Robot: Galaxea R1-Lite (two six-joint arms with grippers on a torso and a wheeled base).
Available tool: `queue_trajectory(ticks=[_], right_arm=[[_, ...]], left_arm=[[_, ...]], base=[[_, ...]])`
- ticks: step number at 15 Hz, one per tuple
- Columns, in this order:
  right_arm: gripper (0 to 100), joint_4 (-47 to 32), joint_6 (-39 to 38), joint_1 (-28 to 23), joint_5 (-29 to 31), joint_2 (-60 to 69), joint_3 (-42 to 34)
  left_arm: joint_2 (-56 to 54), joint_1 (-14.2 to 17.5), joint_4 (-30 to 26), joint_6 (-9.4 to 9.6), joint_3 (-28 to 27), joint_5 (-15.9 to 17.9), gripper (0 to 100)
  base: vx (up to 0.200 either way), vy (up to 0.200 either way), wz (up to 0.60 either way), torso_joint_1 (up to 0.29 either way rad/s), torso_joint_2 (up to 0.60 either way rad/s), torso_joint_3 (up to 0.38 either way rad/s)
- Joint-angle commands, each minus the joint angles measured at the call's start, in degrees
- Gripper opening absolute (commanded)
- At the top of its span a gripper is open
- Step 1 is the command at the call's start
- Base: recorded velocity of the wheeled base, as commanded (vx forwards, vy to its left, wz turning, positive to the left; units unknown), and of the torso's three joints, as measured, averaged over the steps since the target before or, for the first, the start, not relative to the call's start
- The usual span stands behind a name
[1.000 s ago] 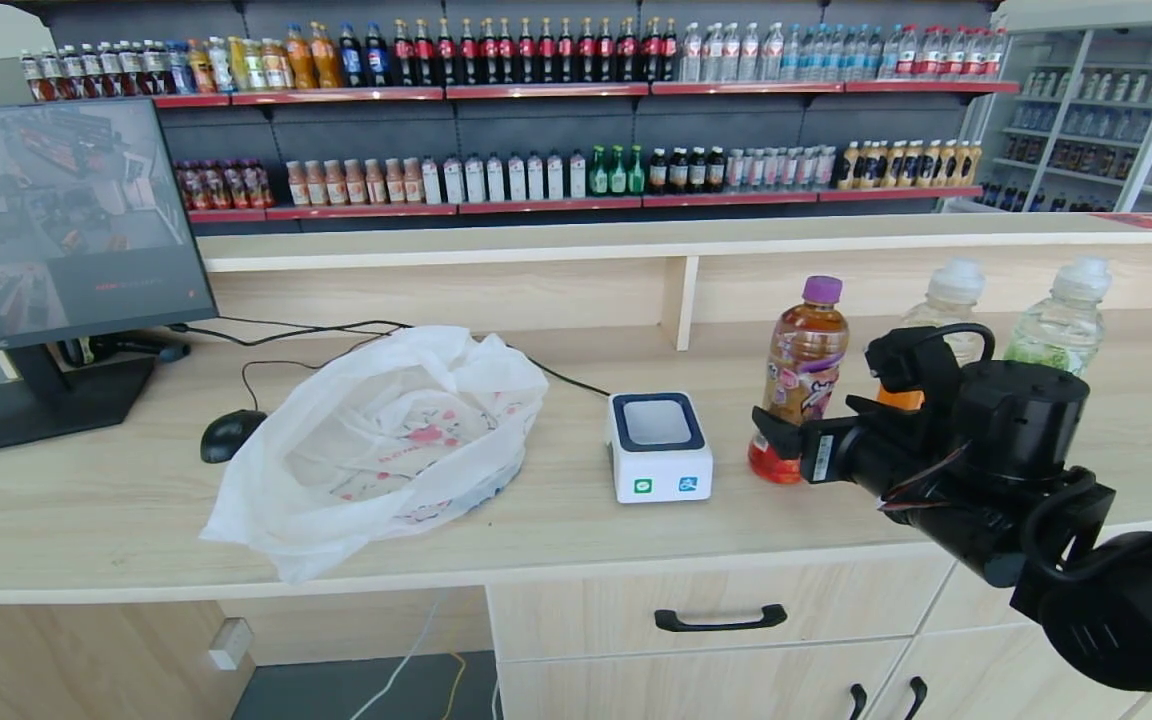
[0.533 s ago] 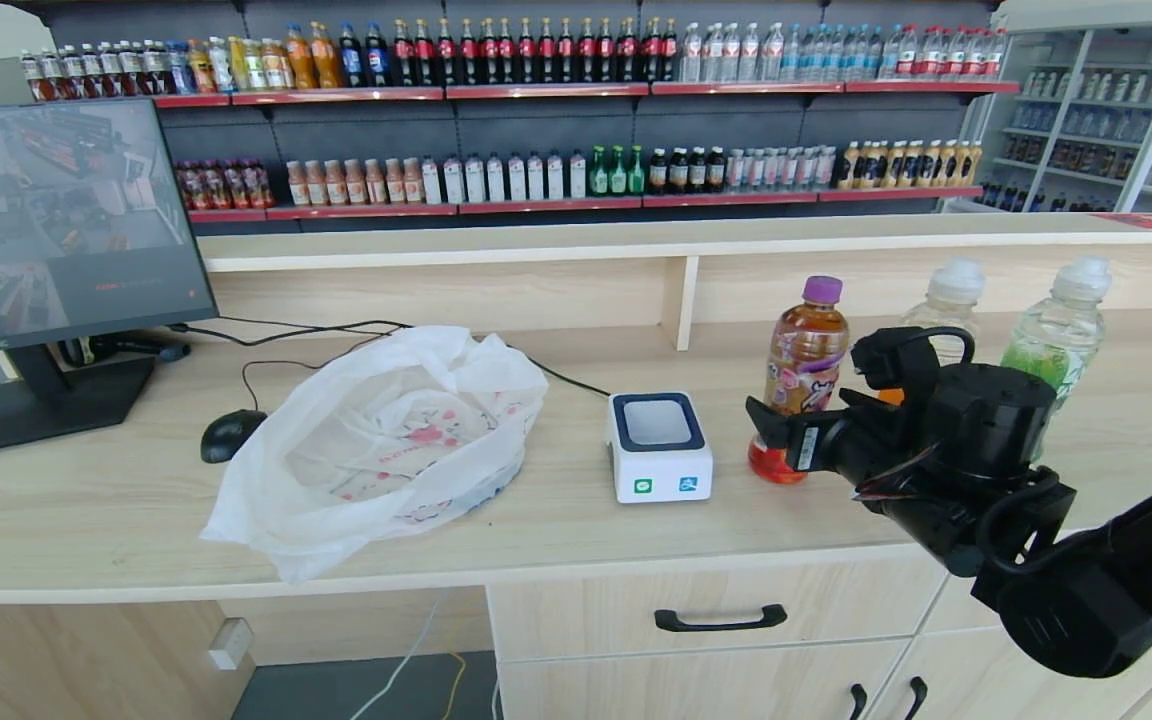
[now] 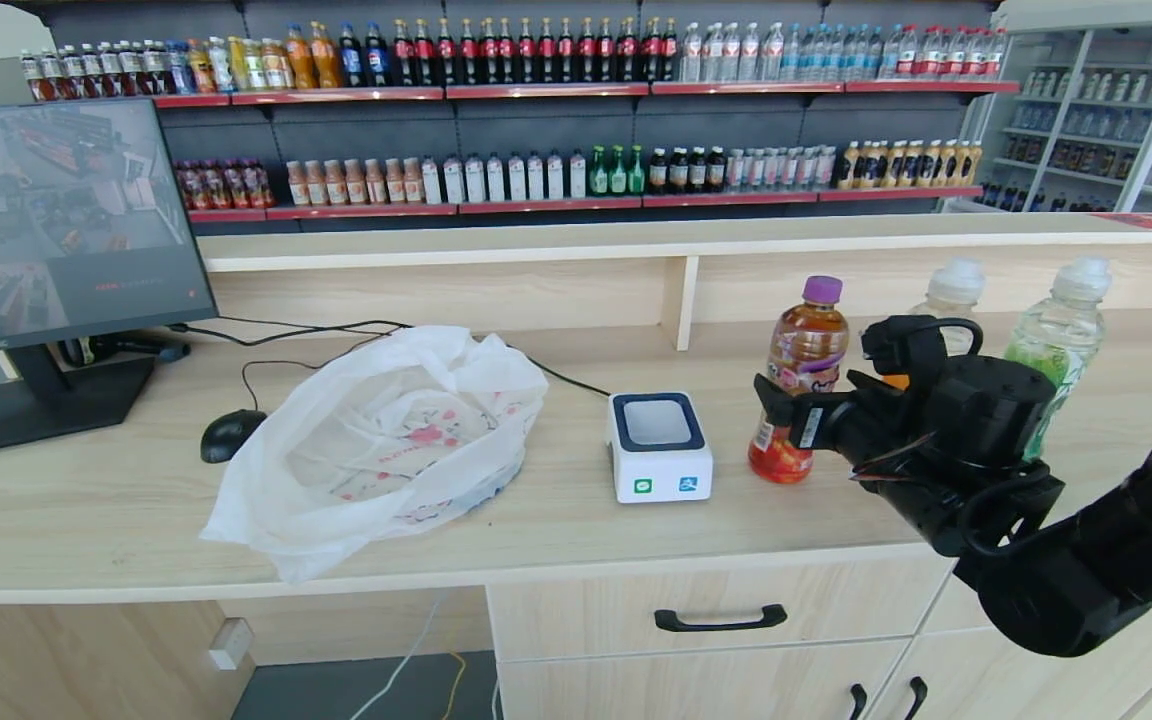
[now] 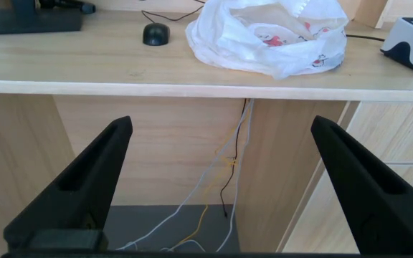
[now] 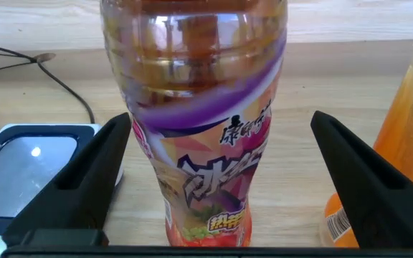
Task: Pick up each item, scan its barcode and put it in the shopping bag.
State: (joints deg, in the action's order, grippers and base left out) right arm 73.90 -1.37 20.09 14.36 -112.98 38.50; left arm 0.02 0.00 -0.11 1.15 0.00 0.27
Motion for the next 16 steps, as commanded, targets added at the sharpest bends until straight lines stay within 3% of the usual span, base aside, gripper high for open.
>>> queue_trajectory(ticks=[1,16], right_arm=[[100,0.54,0.22,0.21,0.05,-1.54,0.35],[100,5.11,1.28,0.39,0.05,-6.37,3.25]], left_arm=[[-0.02,0.0,0.02,0.0,0.0,0.0,100],[-0.02,0.0,0.02,0.0,0.0,0.0,100]], base=[[0.0,0.0,0.0,0.0,0.0,0.0],[0.0,0.0,0.0,0.0,0.0,0.0]])
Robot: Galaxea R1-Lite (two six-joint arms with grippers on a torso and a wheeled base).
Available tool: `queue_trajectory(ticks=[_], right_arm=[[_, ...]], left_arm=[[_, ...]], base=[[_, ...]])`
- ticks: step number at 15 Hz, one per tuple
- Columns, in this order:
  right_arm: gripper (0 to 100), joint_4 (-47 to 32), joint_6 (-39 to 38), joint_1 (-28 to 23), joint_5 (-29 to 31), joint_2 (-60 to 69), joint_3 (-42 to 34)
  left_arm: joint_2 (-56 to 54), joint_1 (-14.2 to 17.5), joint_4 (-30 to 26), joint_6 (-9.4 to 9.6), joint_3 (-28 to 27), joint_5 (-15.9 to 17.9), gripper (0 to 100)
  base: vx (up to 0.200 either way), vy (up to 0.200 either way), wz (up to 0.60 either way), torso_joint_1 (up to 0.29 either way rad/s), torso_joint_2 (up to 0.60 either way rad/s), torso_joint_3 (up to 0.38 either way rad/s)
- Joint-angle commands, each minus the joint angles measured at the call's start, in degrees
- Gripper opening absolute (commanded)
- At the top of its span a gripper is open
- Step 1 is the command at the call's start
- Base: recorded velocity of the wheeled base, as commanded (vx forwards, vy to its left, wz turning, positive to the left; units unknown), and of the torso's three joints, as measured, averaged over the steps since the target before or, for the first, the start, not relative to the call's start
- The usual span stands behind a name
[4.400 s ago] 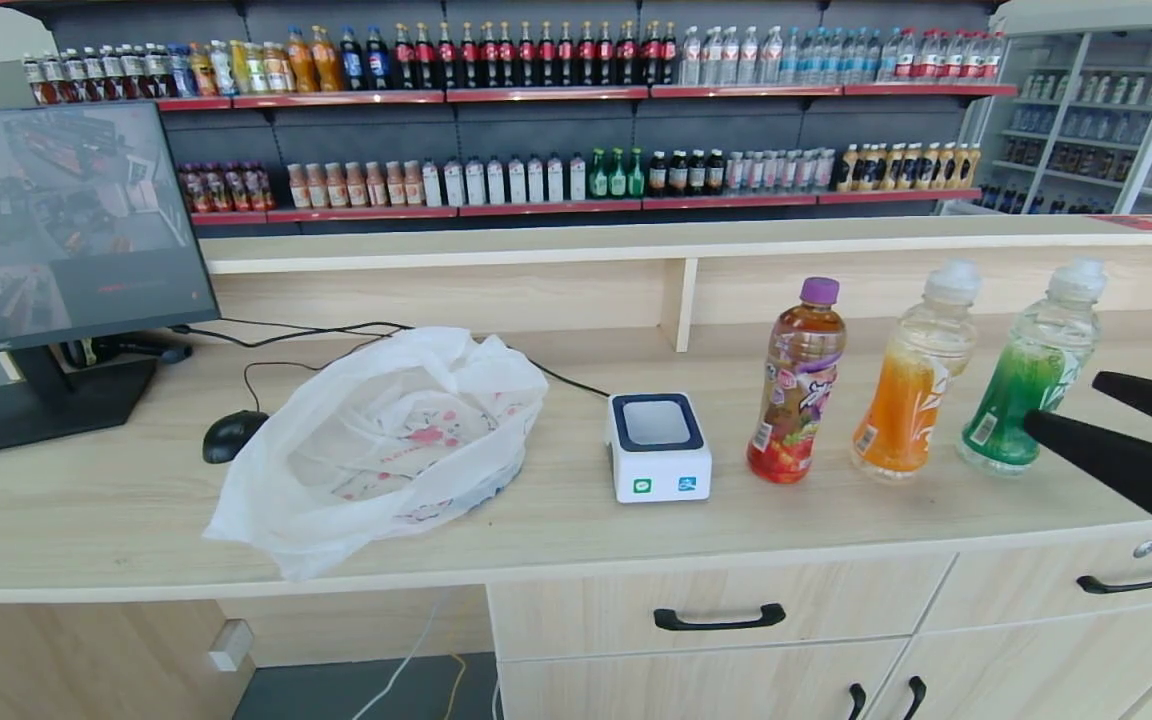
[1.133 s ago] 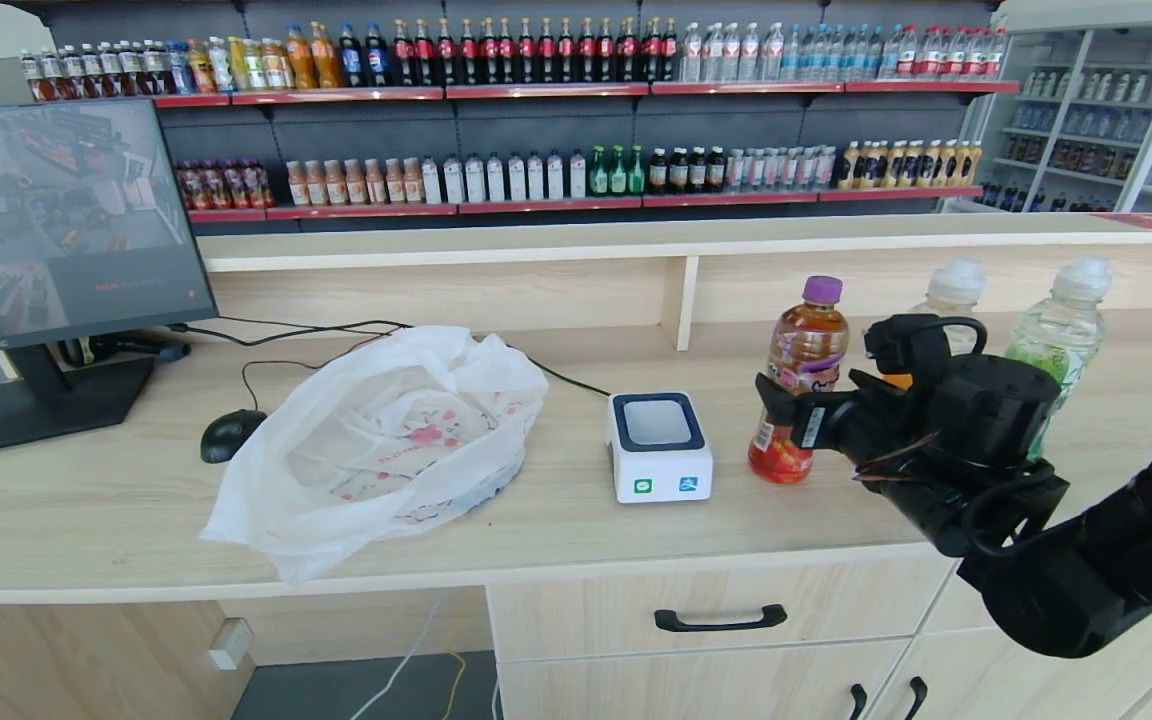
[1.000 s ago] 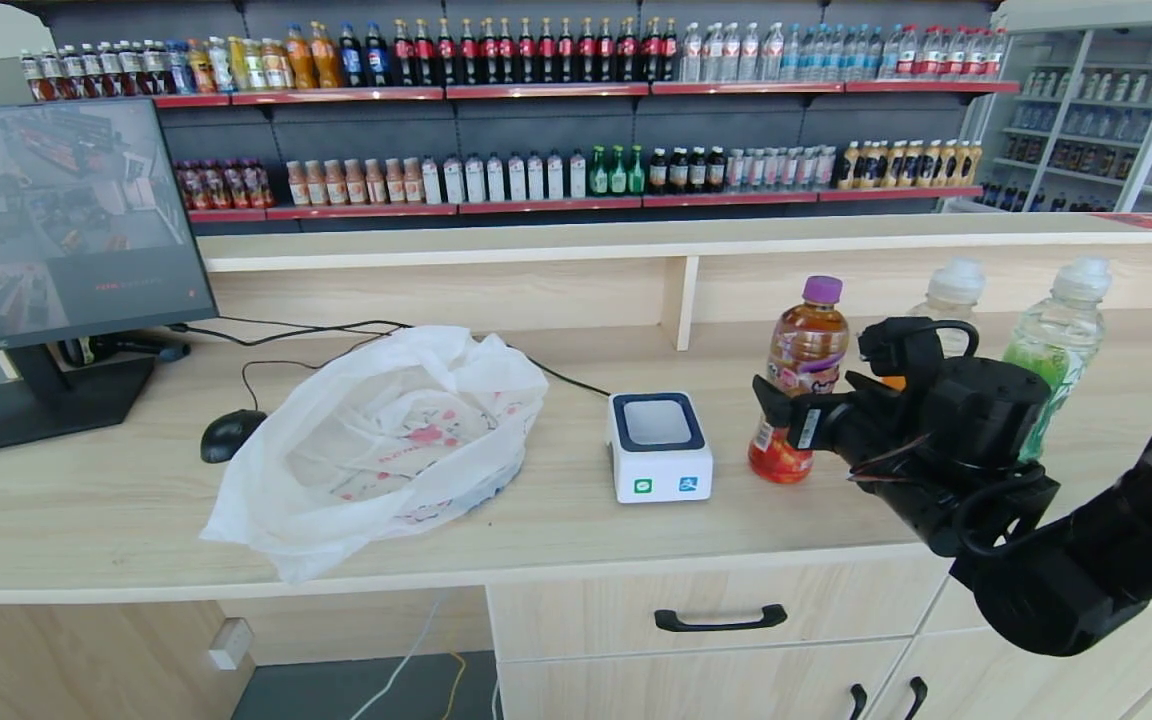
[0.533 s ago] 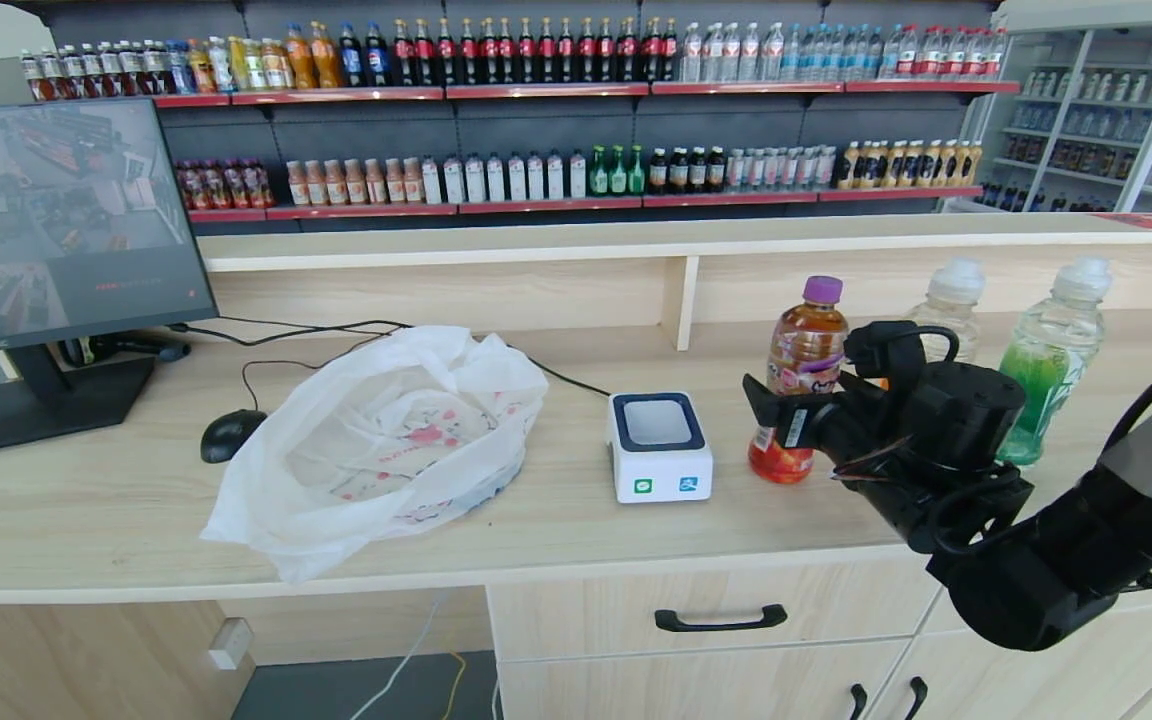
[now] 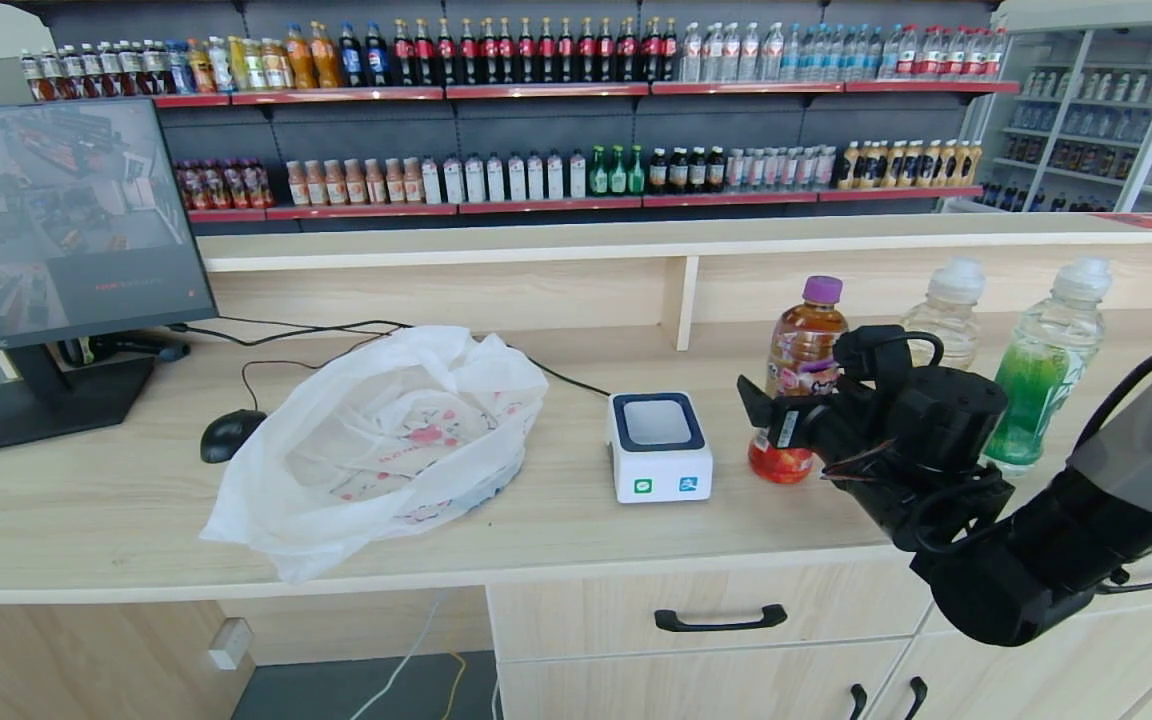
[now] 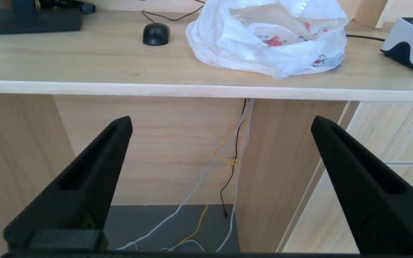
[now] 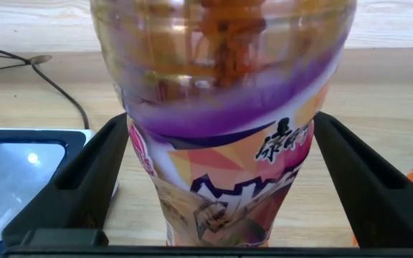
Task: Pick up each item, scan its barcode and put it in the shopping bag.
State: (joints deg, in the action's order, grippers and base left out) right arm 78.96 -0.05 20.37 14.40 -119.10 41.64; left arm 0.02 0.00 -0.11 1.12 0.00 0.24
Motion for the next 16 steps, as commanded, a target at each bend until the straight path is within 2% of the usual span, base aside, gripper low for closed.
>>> queue_trajectory(ticks=[1,8,9,16], right_arm=[[100,0.06,-0.04,0.02,0.02,-0.25,0.19],[100,1.46,0.05,0.64,0.1,-1.66,0.54],[0,2.08,0.14,0.72,0.1,-2.1,0.54],[0,3.31,0.14,0.72,0.1,-2.19,0.1]], left_arm=[[-0.02,0.0,0.02,0.02,0.0,0.02,100],[-0.02,0.0,0.02,0.02,0.0,0.02,100],[-0.02,0.0,0.02,0.02,0.0,0.02,100],[-0.02,0.0,0.02,0.02,-0.09,0.02,100]], base=[[0.0,0.0,0.0,0.0,0.0,0.0],[0.0,0.0,0.0,0.0,0.0,0.0],[0.0,0.0,0.0,0.0,0.0,0.0],[0.0,0.0,0.0,0.0,0.0,0.0]])
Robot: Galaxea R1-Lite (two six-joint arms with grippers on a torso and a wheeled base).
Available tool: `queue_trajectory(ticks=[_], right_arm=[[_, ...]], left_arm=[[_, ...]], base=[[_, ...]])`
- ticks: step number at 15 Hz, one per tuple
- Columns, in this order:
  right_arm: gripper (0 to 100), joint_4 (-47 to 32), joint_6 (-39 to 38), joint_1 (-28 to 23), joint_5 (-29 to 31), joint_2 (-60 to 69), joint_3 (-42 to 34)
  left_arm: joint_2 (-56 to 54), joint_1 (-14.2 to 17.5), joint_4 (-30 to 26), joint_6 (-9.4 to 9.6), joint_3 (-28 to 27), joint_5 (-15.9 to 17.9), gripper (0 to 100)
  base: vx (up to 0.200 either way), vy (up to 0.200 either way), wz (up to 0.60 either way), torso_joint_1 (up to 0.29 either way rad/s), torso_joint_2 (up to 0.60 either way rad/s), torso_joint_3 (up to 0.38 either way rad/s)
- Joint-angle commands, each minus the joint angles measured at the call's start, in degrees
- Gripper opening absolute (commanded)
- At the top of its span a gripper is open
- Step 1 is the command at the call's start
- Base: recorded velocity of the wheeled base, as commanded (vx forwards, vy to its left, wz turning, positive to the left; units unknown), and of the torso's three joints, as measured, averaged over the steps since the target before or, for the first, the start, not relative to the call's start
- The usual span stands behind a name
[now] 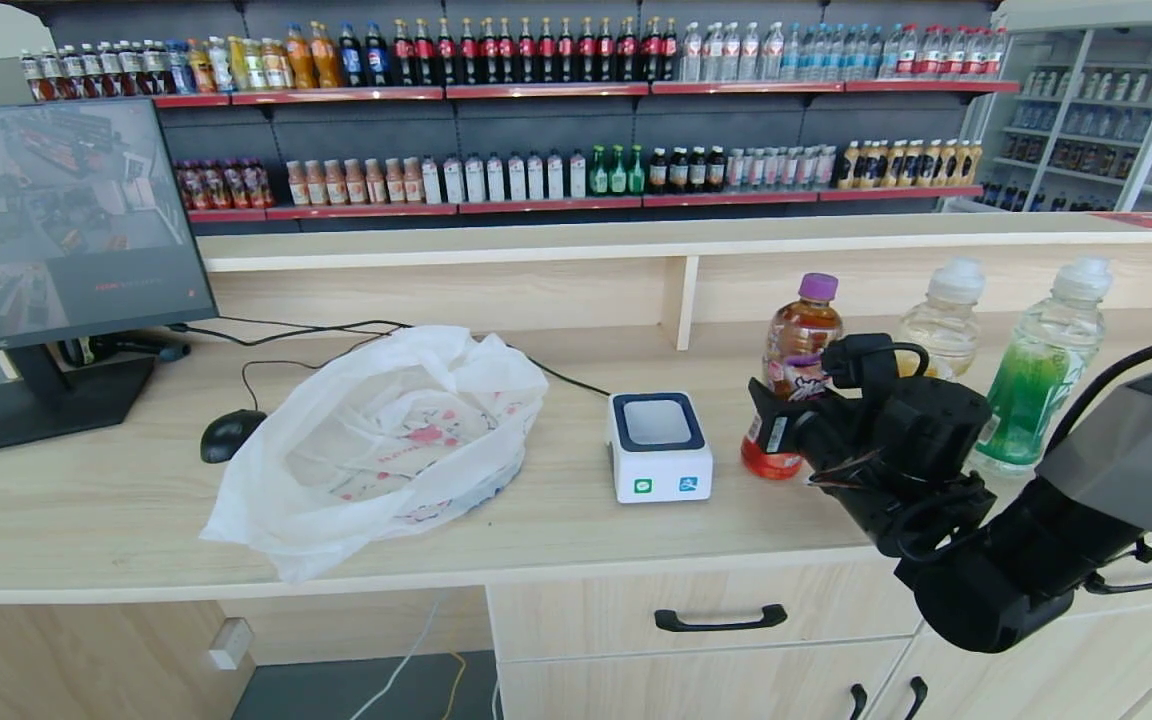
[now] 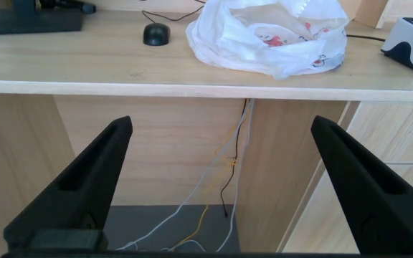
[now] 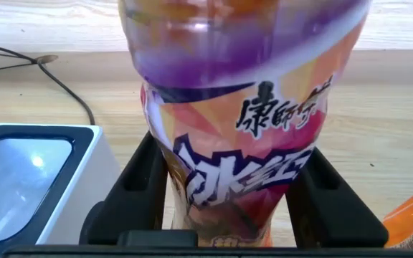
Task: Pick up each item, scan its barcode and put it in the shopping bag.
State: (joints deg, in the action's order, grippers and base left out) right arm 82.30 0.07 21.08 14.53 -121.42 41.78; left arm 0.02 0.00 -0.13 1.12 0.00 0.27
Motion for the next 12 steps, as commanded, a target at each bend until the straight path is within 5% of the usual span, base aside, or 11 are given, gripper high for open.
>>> queue_trajectory(ticks=[1,12], right_arm=[[0,-0.03,0.01,0.02,0.06,0.22,-0.03],[0,0.41,0.37,-0.07,0.32,7.69,-1.17]], left_arm=[[-0.02,0.0,0.05,0.02,0.0,0.0,100],[-0.02,0.0,-0.04,0.02,0.0,0.0,100]], base=[[0.0,0.0,0.0,0.0,0.0,0.0],[0.0,0.0,0.0,0.0,0.0,0.0]])
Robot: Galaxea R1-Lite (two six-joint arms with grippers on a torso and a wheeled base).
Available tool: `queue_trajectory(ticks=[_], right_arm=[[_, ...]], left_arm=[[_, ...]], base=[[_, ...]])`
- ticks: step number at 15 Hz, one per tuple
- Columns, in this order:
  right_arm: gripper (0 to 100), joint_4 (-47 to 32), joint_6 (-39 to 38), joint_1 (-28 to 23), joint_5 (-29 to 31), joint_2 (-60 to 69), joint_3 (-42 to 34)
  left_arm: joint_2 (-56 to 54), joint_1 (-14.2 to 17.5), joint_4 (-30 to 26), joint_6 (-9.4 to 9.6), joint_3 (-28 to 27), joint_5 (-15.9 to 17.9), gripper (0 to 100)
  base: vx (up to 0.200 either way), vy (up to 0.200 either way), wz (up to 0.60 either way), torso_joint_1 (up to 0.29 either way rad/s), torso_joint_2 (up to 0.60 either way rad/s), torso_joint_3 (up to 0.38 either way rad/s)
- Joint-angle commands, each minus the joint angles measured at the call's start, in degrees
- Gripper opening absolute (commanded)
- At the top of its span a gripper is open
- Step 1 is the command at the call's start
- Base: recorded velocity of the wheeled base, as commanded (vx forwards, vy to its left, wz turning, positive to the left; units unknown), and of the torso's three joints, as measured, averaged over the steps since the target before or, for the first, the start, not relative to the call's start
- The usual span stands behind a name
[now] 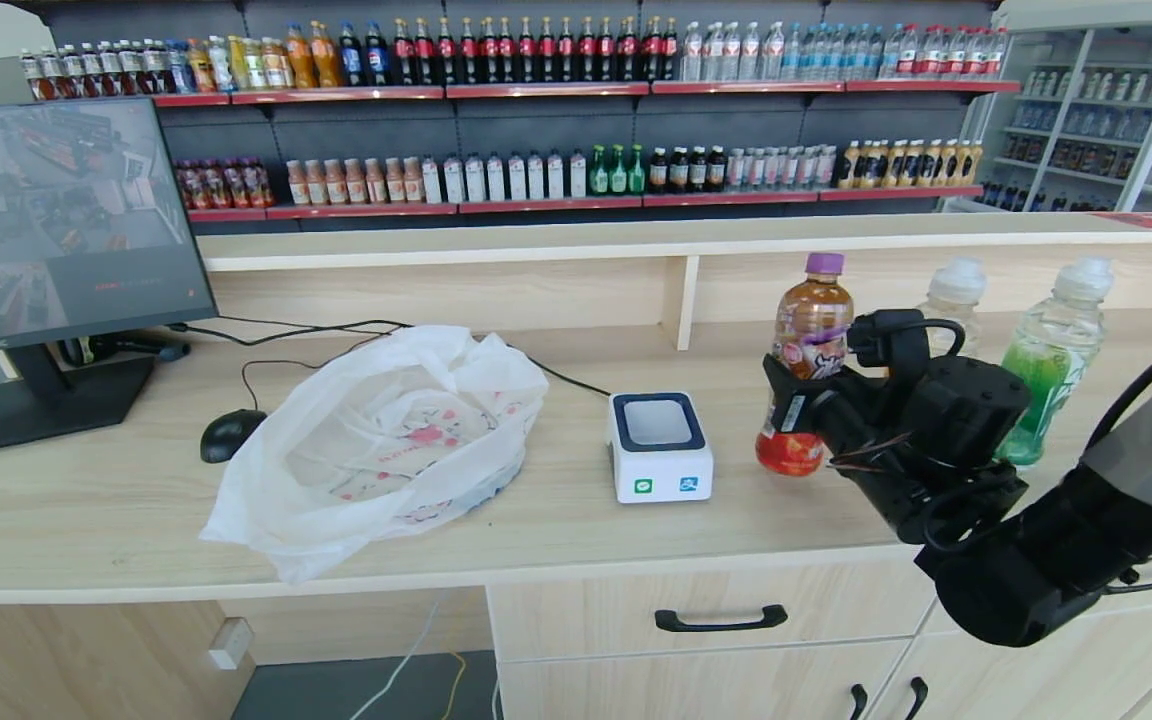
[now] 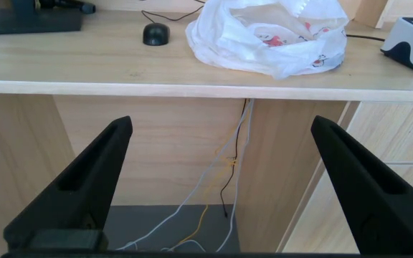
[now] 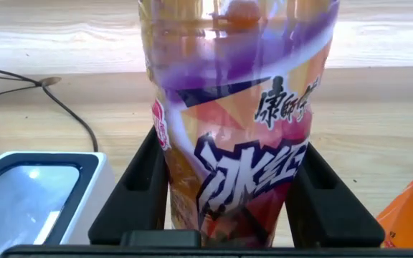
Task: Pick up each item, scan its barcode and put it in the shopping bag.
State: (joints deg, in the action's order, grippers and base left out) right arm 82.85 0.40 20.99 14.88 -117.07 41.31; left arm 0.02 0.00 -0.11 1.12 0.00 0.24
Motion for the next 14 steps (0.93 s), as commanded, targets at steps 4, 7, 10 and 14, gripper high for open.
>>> queue_trajectory(ticks=[4,7,10,14], right_arm=[[0,-2.34,0.92,0.1,-0.82,9.05,-4.84],[0,-1.99,2.5,0.01,-1.35,10.72,-6.33],[0,-1.99,3.11,0.1,-2.76,12.92,-8.88],[0,-3.83,3.38,4.14,-3.37,20.74,-12.49]], left_arm=[[-0.02,0.0,0.02,0.02,0.0,0.02,100],[-0.02,0.0,0.02,0.02,0.0,0.02,100],[-0.02,0.0,-0.07,0.02,0.0,0.02,100],[-0.02,0.0,0.02,0.02,0.0,0.02,100]], base=[[0.0,0.0,0.0,0.0,0.0,0.0],[0.0,0.0,0.0,0.0,0.0,0.0],[0.0,0.0,0.0,0.0,0.0,0.0],[0.0,0.0,0.0,0.0,0.0,0.0]])
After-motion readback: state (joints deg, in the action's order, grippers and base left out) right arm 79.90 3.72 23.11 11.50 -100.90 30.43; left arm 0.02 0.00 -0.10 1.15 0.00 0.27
